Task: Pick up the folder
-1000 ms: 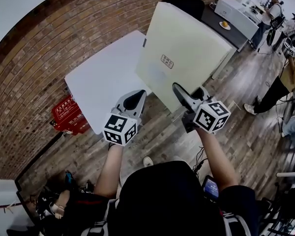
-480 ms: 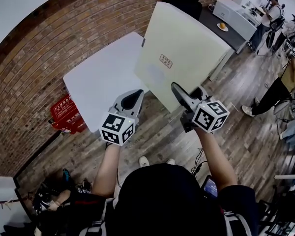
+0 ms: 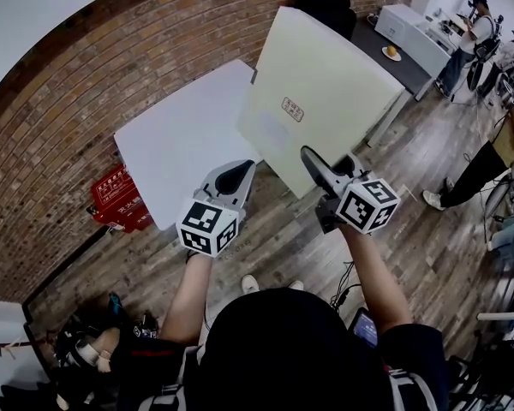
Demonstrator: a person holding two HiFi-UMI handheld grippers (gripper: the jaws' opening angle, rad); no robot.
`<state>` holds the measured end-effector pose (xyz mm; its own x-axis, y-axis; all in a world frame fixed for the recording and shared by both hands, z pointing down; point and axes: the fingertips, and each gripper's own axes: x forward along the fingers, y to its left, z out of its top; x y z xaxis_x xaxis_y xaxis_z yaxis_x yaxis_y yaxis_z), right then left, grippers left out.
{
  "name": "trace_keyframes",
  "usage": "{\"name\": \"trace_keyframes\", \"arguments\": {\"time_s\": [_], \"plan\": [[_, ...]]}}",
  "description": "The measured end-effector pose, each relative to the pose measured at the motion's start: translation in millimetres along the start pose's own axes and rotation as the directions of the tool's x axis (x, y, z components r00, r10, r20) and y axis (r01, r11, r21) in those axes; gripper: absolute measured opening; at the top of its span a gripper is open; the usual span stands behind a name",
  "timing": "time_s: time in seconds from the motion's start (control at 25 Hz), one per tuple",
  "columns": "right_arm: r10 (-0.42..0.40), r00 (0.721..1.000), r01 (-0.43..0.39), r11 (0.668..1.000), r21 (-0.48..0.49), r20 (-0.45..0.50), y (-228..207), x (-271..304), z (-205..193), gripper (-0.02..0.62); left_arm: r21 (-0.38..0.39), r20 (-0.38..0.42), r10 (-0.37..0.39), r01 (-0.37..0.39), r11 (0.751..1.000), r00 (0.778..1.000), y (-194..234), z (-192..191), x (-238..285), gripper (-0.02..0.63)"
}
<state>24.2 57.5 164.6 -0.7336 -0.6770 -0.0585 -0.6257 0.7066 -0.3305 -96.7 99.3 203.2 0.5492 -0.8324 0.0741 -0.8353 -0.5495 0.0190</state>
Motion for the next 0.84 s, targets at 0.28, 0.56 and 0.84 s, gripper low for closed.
{"name": "trace_keyframes", "arguments": {"time_s": [0.28, 0.56, 0.84], "plan": [[0.007, 1.0, -0.007, 1.0, 0.001, -0.004, -3, 2, -2, 0.281, 0.002, 0.012, -0.005, 0.005, 1.0, 1.0, -3, 4, 7, 0.018], [0.009, 1.0, -0.009, 1.0, 0.001, -0.002, -4, 3, -2, 0.281, 0.017, 0.014, -0.02, 0.019, 1.0, 1.0, -9, 8, 12, 0.018], [0.018, 1.0, -0.018, 1.0, -0.008, -0.003, -3, 3, -2, 0.281, 0.026, 0.007, -0.019, 0.019, 0.999, 1.0, -10, 7, 15, 0.018]]}}
